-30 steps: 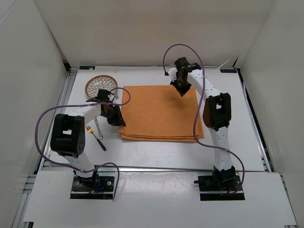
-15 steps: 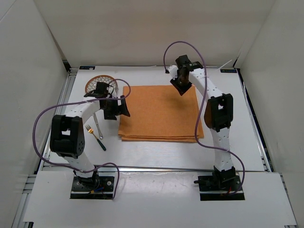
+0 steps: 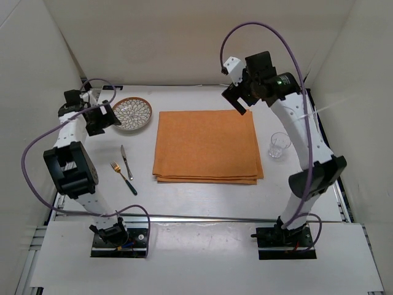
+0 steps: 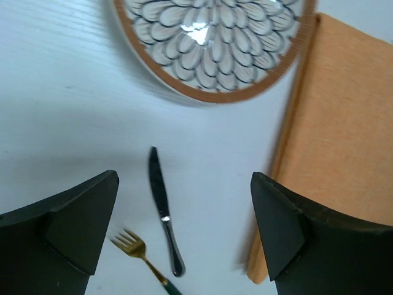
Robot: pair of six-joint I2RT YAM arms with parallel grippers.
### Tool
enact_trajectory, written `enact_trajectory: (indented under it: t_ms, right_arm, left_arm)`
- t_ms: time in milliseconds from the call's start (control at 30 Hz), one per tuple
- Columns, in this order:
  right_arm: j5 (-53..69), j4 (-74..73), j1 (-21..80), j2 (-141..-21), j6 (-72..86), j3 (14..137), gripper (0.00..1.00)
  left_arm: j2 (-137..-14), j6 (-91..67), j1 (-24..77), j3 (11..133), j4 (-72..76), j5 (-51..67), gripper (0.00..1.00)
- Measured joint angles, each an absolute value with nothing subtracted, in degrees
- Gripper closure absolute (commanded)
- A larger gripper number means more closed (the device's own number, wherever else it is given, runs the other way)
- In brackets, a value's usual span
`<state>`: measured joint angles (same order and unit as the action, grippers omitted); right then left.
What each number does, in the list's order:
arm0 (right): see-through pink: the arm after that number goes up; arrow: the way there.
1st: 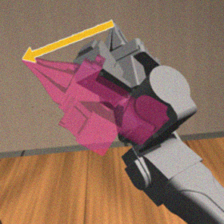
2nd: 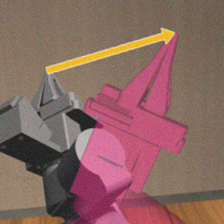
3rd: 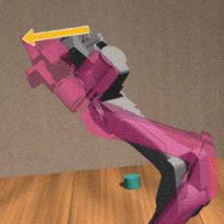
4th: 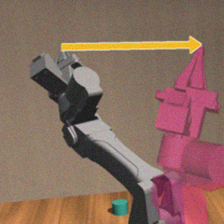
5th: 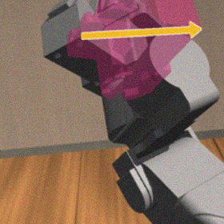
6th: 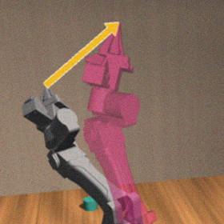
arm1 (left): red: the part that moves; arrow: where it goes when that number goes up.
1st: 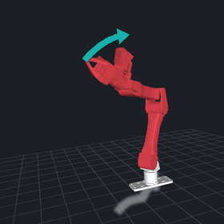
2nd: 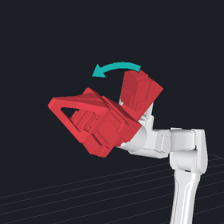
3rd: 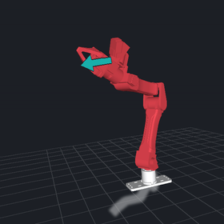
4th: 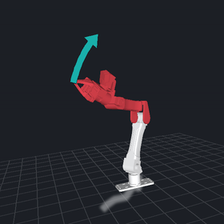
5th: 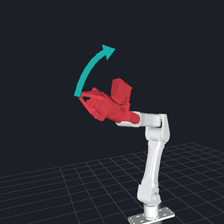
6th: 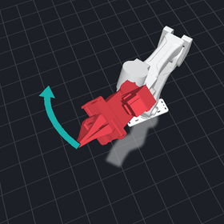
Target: Set the dinner table for one person
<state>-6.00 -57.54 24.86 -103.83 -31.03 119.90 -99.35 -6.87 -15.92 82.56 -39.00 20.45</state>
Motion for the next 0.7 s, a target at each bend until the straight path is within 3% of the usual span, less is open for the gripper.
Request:
enact_trajectory:
  t_ms: [300,567,700]
  right_arm:
    - [-10.8,-62.5,25.9,-90.9,-31.1,112.1,0.00]
    - [-14.3,-66.6,26.0,-89.2,-30.3,109.0,0.00]
    - [-15.5,-67.4,26.0,-88.7,-29.6,108.1,0.00]
  left_arm:
    - [-119.4,-5.4,-21.7,92.7,-40.5,29.6,0.02]
    - [-128.9,-7.2,-21.6,104.0,-40.0,30.8,0.05]
    - [-131.7,-8.8,-21.2,107.1,-39.4,29.8,0.13]
